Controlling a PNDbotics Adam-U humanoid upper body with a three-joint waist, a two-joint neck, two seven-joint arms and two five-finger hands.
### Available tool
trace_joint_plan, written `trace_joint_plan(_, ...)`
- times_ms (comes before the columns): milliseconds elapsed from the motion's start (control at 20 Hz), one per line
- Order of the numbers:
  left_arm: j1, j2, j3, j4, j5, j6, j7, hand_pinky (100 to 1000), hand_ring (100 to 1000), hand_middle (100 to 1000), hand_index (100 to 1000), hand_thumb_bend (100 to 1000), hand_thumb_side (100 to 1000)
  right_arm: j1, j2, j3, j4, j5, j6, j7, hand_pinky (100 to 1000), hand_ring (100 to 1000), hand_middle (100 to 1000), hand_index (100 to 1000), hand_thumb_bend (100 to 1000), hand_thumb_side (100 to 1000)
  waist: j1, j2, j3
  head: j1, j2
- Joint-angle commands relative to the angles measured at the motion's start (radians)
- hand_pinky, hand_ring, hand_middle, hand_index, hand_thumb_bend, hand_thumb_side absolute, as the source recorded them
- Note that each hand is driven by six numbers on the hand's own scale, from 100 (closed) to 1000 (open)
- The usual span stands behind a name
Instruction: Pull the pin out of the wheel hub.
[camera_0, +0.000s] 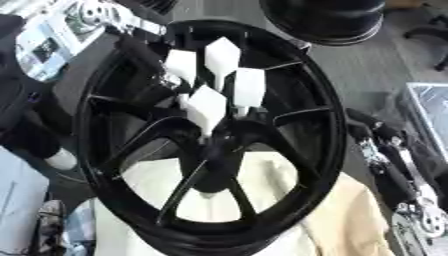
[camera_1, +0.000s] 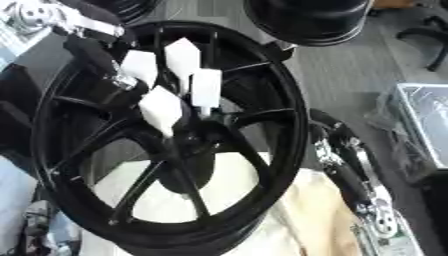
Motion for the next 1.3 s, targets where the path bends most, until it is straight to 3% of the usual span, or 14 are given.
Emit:
trace_joint_plan(50, -0.020, 0.026, 0.009, -0.022, 0.002, 0.008, 0.001, 800, 770, 758, 816, 458, 683, 0.002, -0.008, 0.002, -0.012, 0.003, 0.001, 0.000, 1000, 849, 904, 825, 100, 542, 0.001, -0.015, 0.000, 0.001, 0.002)
trace_joint_plan(600, -0.026, 0.030, 0.024, -0.075, 0.025, 0.032, 0.001, 798, 781, 774, 807, 436, 594, 0.002, -0.004, 0.005, -0.012, 0.018, 0.009, 0.007, 1000, 849, 905, 826, 100, 543, 0.001, -0.013, -0.001, 0.000, 0.000)
trace_joint_plan(900, -0.027, 0.031, 0.019, -0.086, 0.039, 0.050, 0.001, 787, 772, 755, 781, 359, 415, 0.001, -0.003, 0.006, -0.012, 0.021, 0.010, 0.008, 1000, 850, 905, 826, 100, 543, 0.001, -0.012, -0.004, 0.001, 0.000)
trace_joint_plan(1300, -0.027, 0.028, 0.023, -0.094, 0.047, 0.074, 0.001, 771, 753, 715, 750, 294, 282, 0.001, 0.001, 0.009, -0.012, 0.029, 0.016, 0.012, 1000, 850, 906, 827, 100, 544, 0.000, -0.011, -0.005, 0.001, 0.001)
